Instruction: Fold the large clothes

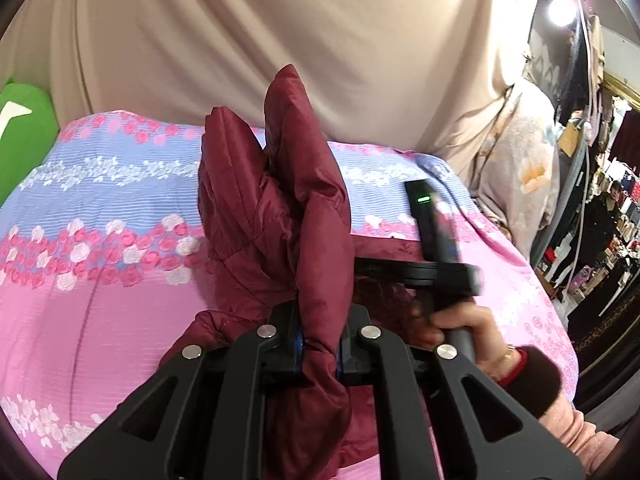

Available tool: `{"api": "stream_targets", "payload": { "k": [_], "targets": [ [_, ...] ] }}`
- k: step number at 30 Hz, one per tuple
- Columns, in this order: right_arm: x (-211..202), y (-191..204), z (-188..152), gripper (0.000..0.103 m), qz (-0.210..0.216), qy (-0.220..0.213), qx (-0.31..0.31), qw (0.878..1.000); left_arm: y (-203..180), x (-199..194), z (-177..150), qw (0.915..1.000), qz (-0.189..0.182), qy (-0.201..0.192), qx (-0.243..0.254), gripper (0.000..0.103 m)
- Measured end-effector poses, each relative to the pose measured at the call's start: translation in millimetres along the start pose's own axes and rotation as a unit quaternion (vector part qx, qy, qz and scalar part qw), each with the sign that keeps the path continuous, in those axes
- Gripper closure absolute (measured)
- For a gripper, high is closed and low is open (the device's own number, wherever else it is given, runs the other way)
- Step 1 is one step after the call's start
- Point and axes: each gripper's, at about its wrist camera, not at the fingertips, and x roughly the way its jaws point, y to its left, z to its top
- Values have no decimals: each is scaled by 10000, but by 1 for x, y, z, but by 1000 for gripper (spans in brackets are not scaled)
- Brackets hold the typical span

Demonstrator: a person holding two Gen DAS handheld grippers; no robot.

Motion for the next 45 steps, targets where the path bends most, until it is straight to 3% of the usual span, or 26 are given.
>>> {"api": "stream_targets", "payload": {
  "k": [3,8,12,14,21,25,35,39,42,45],
  "targets": [
    [30,-6,0,92,322,367,162,9987,-16,2,1,9998,-137,11,114,94],
    [53,17,-4,96,795,343,-65,9962,-58,22,1,9982,-295,204,487,94],
    [34,3,-10,97,1115,356,244,9928,-81,47,1,9964,-432,425,594,94],
    [-9,-22,-19,96,1219,156,505,9911,-93,54,1,9954,-489,469,673,94],
    [-165,-125,-95,92,29,-553,875,9946,-122,84,-3,9906,-660,743,942,94],
    [-178,-148,-128,92,-7,-438,966,9944,-140,104,-11,9872,-748,955,1035,94],
    [-147,-108,-132,96,367,-75,782,9962,-188,127,-33,9813,-492,1065,1528,94],
    [-198,-136,-148,95,463,-247,1241,9909,-190,151,-43,9787,-502,1407,1410,94],
    [-257,-148,-178,90,134,-644,1314,9891,-199,165,-54,9754,-409,1512,1549,91],
    [-310,-149,-212,90,-49,-951,1389,9857,-211,181,-65,9718,-368,1535,1752,73]
  ]
}}
